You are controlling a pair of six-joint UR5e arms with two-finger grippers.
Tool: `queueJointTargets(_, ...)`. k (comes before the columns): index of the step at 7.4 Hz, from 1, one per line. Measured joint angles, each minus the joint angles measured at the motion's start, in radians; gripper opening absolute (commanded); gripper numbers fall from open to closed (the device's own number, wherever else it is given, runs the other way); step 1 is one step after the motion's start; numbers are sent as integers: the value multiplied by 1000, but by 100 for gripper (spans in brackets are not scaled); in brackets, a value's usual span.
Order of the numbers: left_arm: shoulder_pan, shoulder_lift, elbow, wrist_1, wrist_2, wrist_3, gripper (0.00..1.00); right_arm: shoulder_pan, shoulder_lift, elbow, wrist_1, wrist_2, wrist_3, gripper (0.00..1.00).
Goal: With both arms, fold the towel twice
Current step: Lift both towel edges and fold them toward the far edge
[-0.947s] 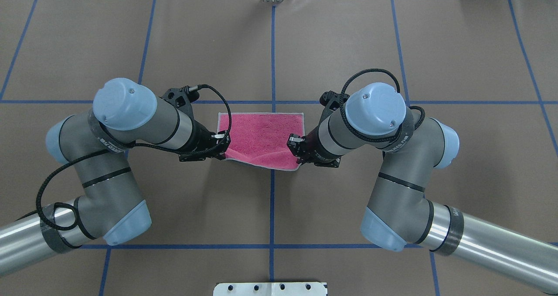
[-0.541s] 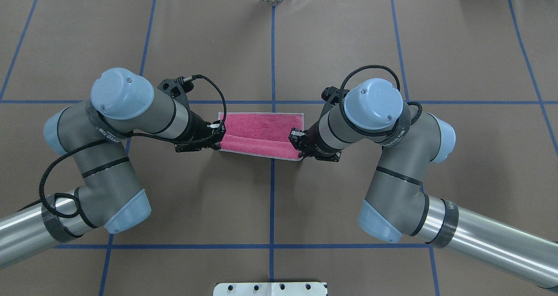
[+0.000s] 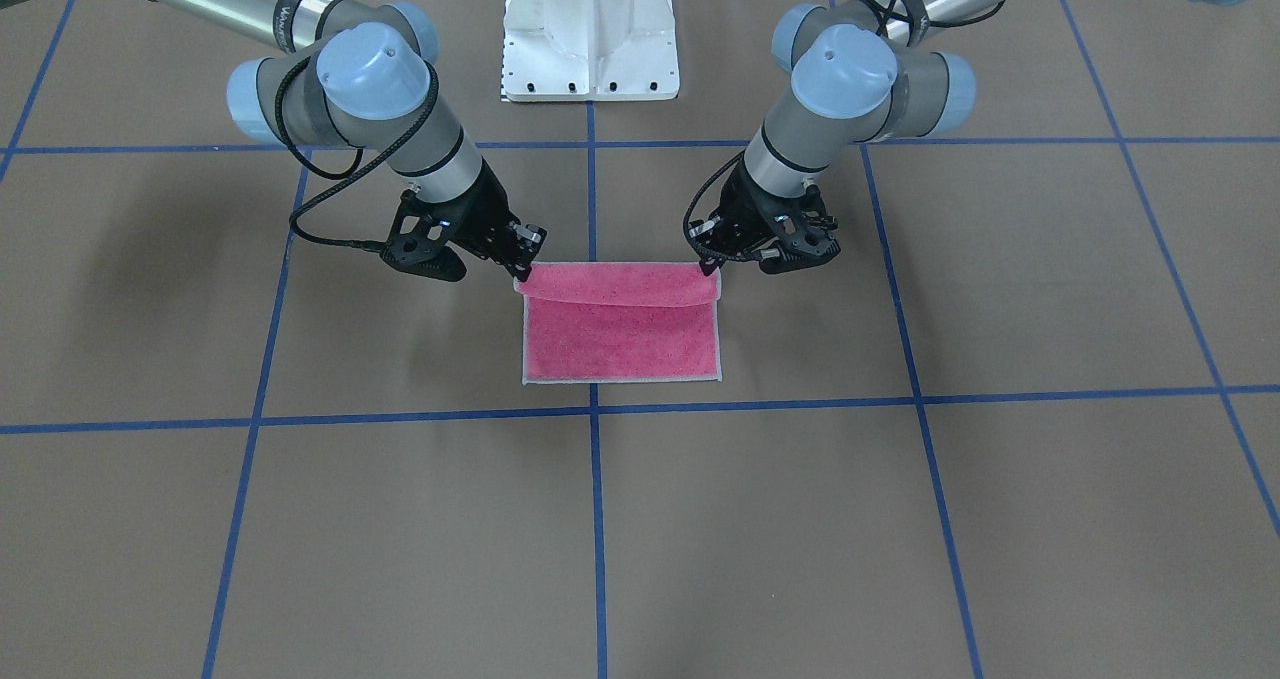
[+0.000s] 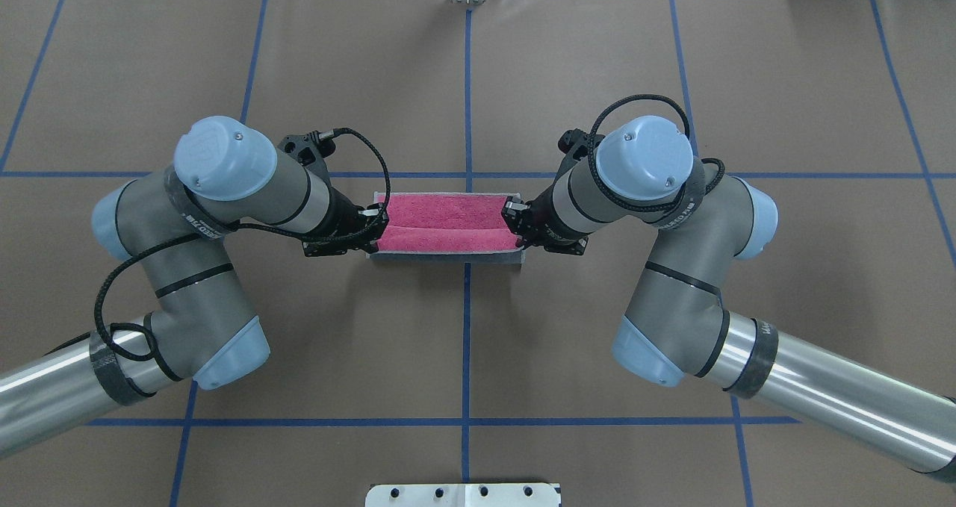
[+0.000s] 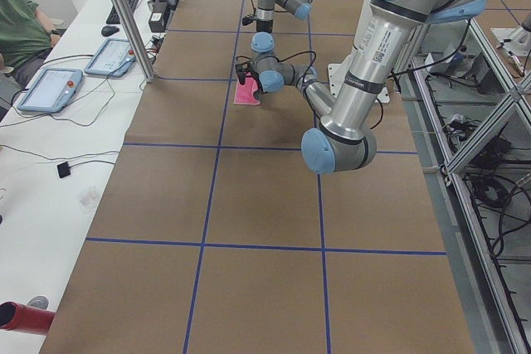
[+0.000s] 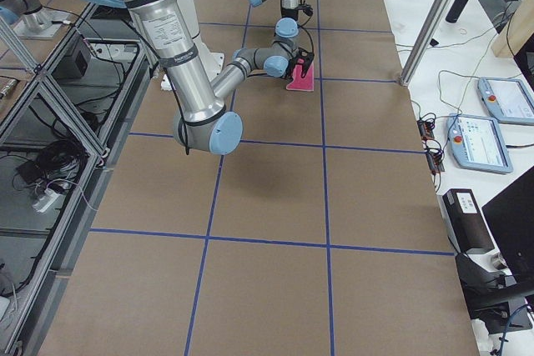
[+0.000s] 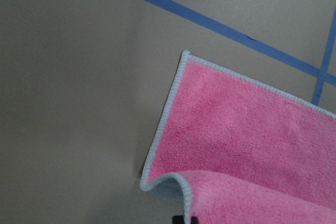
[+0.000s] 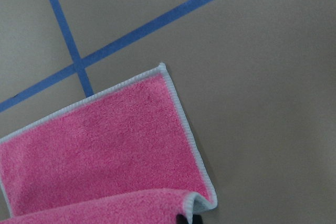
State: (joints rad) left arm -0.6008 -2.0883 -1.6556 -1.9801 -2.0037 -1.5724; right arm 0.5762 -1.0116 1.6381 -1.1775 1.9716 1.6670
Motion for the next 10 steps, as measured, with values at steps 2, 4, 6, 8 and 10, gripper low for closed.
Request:
queueJointTargets(2,-3,-31,40,-1,0,0,0,6,38,-42,1,0,0,0)
queueJointTargets(4,-15,-40,57,-2,0,0,0,15,70,-85,1,0,-1,0)
queueJointTargets(6,-24,-42,73,-8,0,0,0,30,76,-99,1,-1,-1,0)
queueJointTargets(8,-27,-43,84,-20,0,0,0,39,77,-120,14,-2,-1,0)
queueJointTargets(10,-28,-47,95,-22,1,0,0,40,82,-139,32,-3,-1,0)
